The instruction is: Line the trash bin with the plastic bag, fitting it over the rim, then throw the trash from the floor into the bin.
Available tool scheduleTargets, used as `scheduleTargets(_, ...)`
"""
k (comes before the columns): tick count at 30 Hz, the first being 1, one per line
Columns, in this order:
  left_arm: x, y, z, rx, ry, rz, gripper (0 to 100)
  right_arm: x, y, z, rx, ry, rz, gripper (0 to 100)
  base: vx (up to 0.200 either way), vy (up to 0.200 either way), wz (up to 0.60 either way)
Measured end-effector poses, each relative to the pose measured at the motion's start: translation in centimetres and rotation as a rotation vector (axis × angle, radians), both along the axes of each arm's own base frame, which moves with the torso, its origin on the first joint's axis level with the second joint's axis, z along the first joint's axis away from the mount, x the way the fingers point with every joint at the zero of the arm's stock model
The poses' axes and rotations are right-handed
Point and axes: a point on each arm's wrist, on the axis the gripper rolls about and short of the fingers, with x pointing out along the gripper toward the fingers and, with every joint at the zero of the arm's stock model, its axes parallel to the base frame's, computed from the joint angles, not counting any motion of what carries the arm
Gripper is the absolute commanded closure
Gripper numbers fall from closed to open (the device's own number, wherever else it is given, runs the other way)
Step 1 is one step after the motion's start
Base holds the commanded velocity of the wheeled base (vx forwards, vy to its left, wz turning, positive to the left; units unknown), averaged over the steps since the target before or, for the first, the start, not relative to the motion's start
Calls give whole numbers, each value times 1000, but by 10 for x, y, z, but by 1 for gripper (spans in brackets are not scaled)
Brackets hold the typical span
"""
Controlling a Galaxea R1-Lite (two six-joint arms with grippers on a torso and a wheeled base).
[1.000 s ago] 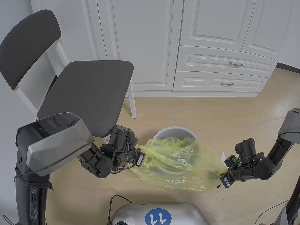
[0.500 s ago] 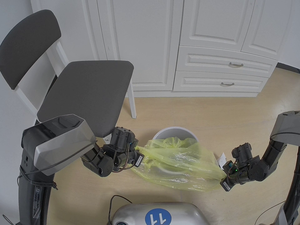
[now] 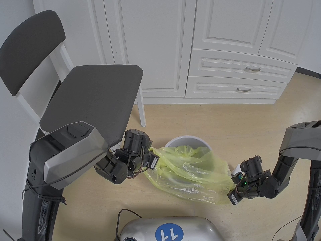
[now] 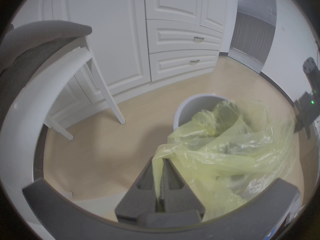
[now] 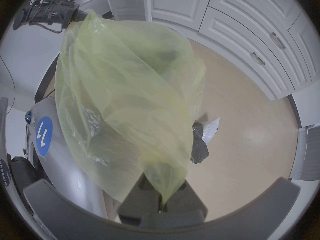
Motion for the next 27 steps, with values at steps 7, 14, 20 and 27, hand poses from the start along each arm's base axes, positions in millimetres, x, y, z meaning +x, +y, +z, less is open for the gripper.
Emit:
scheduleTargets(7, -1, -6, 4, 12, -29, 30, 100, -7, 6, -4, -9, 16, 21, 100, 0, 0, 0)
scheduleTargets(14, -2, -7, 3, 23, -31, 36, 100, -8, 7, -7, -11, 26, 24, 100, 0, 0, 0)
scheduleTargets(20, -4, -5, 6, 27, -36, 36, 100, -7, 7, -8, -11, 27, 23, 100, 0, 0, 0)
scheduleTargets(27, -11, -3, 2, 44, -14, 30, 100, -11, 15, -7, -20, 17, 43, 100, 0, 0, 0)
